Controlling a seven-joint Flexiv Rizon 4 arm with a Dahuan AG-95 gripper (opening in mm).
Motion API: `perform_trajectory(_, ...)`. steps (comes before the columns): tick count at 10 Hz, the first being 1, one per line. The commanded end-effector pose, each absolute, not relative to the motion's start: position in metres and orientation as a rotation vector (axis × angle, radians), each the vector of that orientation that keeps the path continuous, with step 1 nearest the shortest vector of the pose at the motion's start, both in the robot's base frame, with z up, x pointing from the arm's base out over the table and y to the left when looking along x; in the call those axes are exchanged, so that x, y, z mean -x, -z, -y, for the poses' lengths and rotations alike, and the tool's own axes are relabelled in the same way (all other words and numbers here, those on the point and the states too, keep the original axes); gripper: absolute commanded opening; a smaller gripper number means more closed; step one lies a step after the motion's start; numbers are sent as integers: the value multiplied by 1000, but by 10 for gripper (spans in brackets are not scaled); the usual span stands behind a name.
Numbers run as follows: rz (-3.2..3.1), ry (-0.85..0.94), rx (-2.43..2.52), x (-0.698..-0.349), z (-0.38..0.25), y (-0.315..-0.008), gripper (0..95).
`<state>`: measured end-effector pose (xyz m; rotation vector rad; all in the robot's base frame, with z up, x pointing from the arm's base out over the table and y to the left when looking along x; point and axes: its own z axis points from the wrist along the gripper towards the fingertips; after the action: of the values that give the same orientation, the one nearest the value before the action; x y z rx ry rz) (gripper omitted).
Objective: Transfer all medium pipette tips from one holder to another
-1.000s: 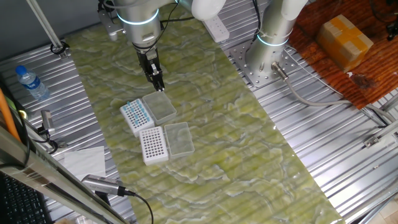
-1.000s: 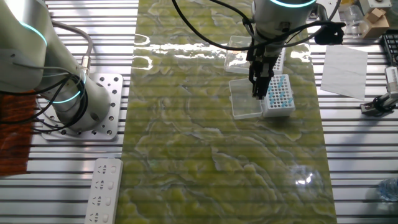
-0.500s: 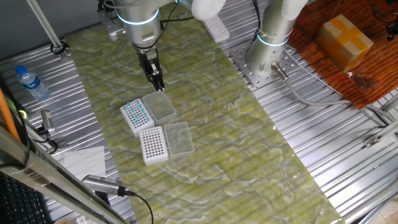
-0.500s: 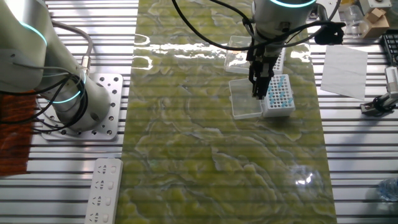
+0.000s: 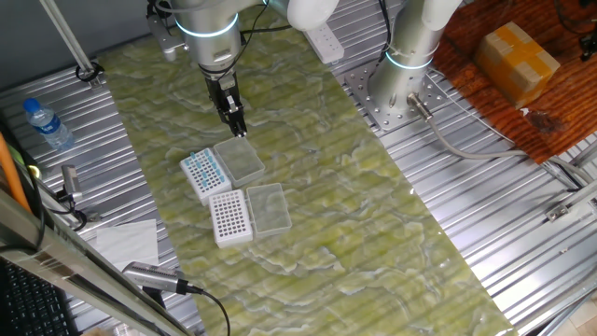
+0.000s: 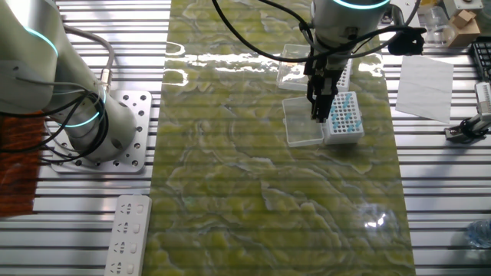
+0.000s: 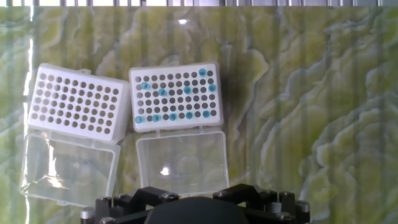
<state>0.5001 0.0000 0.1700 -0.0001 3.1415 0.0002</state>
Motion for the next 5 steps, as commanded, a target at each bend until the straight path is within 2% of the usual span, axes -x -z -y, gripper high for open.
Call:
perform_trajectory(1,-3142,0,0,-500,0,-170,0)
perform_trajectory(2,-3254,-29,362,-500,0,-170,0)
perform_trajectory(5,-3254,-27,369,-500,0,-170,0)
